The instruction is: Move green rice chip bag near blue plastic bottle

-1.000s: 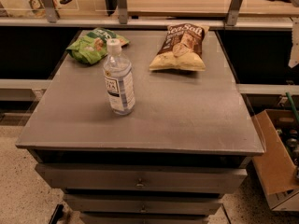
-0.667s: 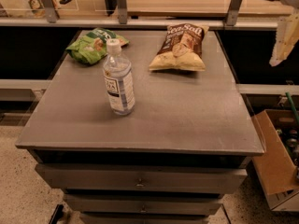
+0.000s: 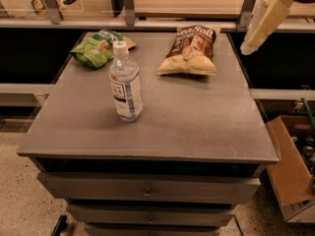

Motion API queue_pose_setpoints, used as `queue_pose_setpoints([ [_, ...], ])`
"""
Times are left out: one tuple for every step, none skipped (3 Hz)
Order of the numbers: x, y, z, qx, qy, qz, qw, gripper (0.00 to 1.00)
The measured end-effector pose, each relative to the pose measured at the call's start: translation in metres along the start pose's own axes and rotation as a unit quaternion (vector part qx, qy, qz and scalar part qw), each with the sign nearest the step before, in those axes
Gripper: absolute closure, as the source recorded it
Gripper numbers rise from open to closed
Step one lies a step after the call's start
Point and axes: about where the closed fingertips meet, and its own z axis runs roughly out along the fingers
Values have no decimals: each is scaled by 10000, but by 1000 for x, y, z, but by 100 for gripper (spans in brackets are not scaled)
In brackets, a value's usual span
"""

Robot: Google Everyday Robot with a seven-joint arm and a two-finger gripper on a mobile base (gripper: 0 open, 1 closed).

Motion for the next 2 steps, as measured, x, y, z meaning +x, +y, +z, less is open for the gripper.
queue_pose_setpoints([
  [-34,4,17,-10,7,744,9972,0],
  [-54,20,43,-153,25,1504,9885,0],
])
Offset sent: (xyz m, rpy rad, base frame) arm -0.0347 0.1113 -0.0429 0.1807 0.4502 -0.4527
